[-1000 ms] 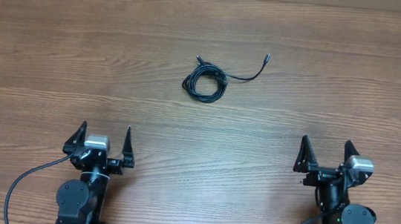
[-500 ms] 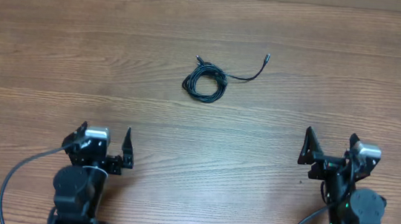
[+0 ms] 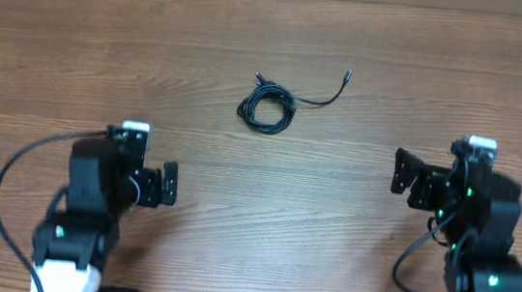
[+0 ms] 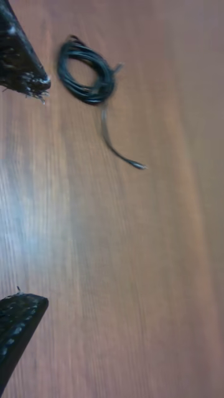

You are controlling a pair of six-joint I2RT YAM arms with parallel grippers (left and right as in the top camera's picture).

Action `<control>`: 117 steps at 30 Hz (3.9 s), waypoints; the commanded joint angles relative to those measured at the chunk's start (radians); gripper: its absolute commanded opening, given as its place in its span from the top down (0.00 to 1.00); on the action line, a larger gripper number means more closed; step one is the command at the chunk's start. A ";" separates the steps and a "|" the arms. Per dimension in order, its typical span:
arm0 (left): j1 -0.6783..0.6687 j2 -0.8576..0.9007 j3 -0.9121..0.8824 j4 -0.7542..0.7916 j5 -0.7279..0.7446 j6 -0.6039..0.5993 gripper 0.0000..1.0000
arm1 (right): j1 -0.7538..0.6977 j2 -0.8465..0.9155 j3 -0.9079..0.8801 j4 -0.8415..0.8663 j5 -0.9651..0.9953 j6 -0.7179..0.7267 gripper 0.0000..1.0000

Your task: Untangle cables

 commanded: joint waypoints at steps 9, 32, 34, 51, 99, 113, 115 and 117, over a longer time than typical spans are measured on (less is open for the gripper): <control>-0.006 0.305 0.399 -0.331 0.146 -0.180 0.01 | -0.005 0.273 0.351 -0.289 -0.206 0.002 0.00; -0.234 0.833 0.812 -0.163 0.034 -0.349 0.10 | -0.005 0.273 0.351 -0.244 -0.255 0.002 0.00; -0.260 0.890 0.812 -0.163 0.035 -0.426 0.13 | -0.005 0.273 0.351 -0.244 -0.255 0.002 0.00; -0.353 1.242 0.812 -0.042 -0.015 -0.880 0.31 | -0.005 0.273 0.351 -0.254 -0.256 0.002 0.00; -0.397 1.217 1.136 -0.377 0.063 -0.370 0.96 | 0.022 0.280 0.351 -0.245 -0.285 0.002 0.00; -0.431 1.056 1.178 -0.459 0.267 -0.214 0.96 | 0.196 0.464 0.351 -0.049 -0.293 0.006 0.10; -0.431 1.039 1.178 -0.460 0.303 -0.201 0.96 | 0.223 0.502 0.351 -0.030 -0.310 0.006 0.15; -0.431 1.029 1.178 -0.460 0.343 -0.201 0.96 | 0.253 0.545 0.351 -0.001 -0.344 0.006 0.21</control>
